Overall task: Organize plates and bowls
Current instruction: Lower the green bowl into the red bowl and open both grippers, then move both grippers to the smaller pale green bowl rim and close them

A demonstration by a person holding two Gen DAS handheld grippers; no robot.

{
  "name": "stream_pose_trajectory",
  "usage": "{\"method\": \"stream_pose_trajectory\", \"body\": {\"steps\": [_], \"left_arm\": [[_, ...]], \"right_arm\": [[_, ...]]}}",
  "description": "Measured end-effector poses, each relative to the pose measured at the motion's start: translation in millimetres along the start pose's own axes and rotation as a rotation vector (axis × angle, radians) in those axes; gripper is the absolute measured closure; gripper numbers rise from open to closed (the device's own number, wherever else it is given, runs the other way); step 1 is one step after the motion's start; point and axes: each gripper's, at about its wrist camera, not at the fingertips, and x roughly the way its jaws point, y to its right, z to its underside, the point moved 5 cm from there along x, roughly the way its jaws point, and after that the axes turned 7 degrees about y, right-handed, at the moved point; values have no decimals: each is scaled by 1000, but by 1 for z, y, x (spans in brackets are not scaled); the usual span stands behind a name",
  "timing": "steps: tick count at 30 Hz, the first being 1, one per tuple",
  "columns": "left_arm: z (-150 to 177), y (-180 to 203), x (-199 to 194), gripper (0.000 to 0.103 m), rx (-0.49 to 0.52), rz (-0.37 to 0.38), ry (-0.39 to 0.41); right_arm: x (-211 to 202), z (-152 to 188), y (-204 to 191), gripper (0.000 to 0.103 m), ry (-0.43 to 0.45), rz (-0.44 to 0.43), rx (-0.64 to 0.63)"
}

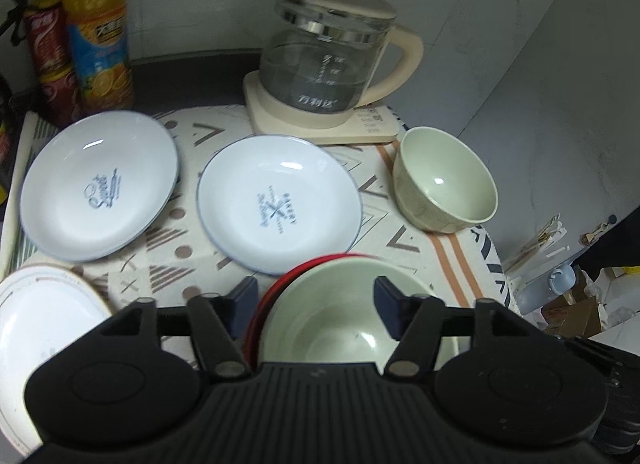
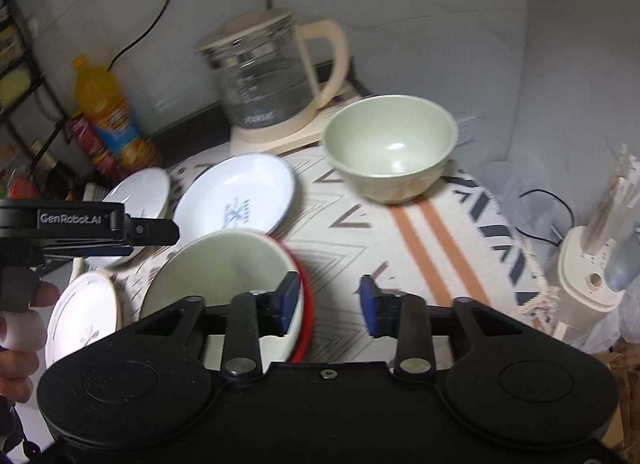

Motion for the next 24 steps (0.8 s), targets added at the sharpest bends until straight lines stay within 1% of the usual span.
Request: {"method": "stream_pose_trajectory", "body": {"steps": [2,3,5,8,15,20,24], "left_arm": [[-3,6,3,30,13,9,6],[-5,9,4,29,17,13,10],[-8,14,9,21,21,20,10],[-10,21,19,20,23,25,-1],[-24,39,43,20,26,69,-5],[-36,50,67,20,-4,100,1],[-39,54,91,20,-22,97,-25]], "right_arm": [[-3,-3,8,49,19,25,14],[-4,-5,12,47,25,39,22],[-5,-8,21,44,32,58,40],[-3,-11,31,39,39,83,60],[12,-23,53,39,57,109,131],[29,-33,65,39,63,107,185],[46,-41,71,39,62,94,220]]}}
